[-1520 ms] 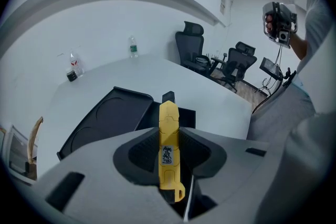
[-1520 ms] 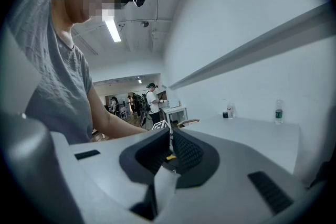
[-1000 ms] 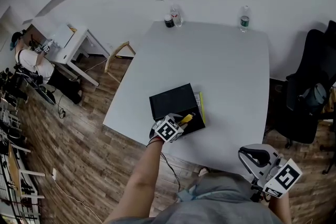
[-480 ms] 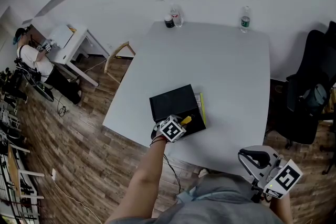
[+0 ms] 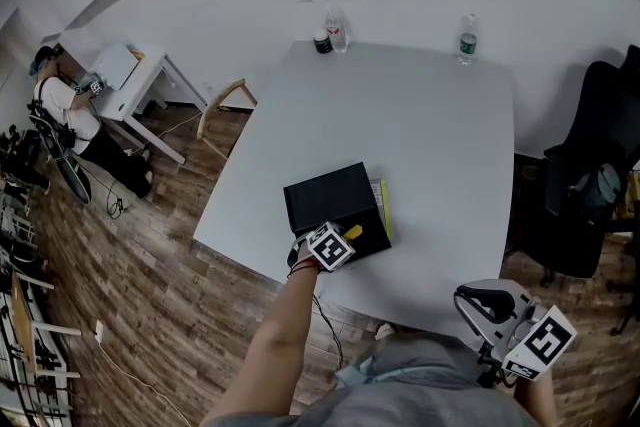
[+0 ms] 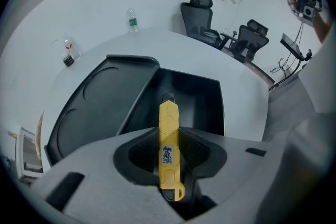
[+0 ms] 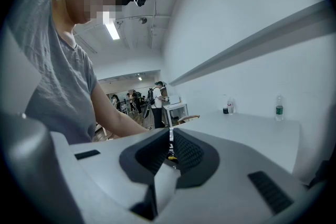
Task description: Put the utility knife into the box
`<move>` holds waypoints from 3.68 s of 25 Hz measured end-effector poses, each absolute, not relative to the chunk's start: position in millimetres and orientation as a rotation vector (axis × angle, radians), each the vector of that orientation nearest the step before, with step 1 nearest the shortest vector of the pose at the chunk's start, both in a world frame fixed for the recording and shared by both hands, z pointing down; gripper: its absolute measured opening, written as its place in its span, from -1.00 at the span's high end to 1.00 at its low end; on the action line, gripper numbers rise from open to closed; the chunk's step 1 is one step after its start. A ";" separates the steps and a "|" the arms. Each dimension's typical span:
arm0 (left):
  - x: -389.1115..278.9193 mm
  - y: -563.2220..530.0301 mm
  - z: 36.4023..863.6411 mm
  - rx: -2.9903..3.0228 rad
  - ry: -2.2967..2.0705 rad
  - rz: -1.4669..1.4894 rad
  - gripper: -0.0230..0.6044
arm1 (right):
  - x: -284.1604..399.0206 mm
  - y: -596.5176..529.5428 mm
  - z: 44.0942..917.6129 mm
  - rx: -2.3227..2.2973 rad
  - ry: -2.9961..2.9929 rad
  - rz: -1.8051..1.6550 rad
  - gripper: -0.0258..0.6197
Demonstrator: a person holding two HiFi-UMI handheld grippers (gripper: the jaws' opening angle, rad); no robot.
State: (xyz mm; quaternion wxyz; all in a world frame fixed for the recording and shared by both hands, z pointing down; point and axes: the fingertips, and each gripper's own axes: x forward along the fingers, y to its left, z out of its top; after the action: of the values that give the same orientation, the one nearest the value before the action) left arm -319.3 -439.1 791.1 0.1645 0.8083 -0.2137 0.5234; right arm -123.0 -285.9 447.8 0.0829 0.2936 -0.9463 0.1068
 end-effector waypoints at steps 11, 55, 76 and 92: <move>-320.8 -440.7 803.0 2.291 -0.620 1.564 0.53 | -121.3 -285.1 448.3 0.883 -2.820 0.316 0.82; -336.0 -438.9 789.6 2.344 -0.692 1.578 0.39 | -125.4 -288.0 442.7 0.878 -2.834 0.277 0.82; -315.6 -424.0 700.9 2.524 -0.854 1.263 0.39 | -137.8 -272.8 432.6 0.813 -2.886 0.203 0.82; -308.8 -389.4 604.2 2.707 -1.041 0.841 0.75 | -153.6 -264.4 425.5 0.763 -2.910 0.168 0.82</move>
State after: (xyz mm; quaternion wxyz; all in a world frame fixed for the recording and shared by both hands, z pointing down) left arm -308.8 -389.4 604.2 0.0608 0.8948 -0.3440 0.2780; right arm -153.6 -264.4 425.5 0.0640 0.2528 -0.9638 0.0555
